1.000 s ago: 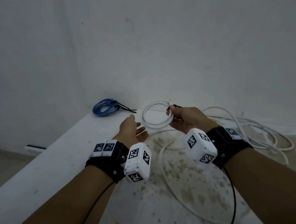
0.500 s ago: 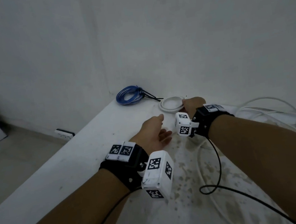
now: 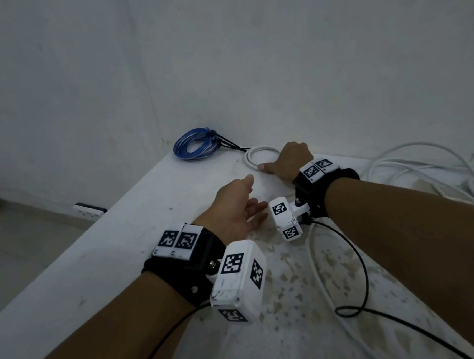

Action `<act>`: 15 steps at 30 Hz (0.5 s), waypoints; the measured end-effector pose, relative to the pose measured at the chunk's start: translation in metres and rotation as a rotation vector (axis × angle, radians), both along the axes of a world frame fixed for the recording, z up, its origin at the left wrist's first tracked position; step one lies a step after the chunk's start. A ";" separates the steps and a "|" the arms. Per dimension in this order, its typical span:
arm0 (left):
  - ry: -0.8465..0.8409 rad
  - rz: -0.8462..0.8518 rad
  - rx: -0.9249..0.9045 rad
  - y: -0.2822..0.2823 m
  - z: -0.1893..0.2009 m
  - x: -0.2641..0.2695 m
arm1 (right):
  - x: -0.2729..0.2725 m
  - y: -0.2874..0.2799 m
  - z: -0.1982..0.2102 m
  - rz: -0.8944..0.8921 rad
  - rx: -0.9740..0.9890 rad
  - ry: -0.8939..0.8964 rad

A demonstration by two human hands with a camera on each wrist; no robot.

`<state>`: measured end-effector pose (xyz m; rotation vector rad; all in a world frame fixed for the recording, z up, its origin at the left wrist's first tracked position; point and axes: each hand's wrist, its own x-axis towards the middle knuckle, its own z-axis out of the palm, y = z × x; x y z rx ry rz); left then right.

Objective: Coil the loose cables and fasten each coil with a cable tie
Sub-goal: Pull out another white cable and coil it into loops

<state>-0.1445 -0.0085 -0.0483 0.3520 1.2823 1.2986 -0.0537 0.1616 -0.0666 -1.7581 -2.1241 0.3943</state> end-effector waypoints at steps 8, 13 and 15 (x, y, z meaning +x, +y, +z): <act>0.031 0.001 -0.012 0.000 0.000 0.001 | 0.003 -0.009 0.007 0.027 -0.001 -0.029; 0.148 -0.062 -0.022 -0.004 0.007 0.007 | 0.031 -0.035 0.026 0.006 0.068 0.167; 0.214 -0.077 0.011 -0.007 0.007 0.013 | 0.055 -0.051 0.033 0.011 0.157 0.168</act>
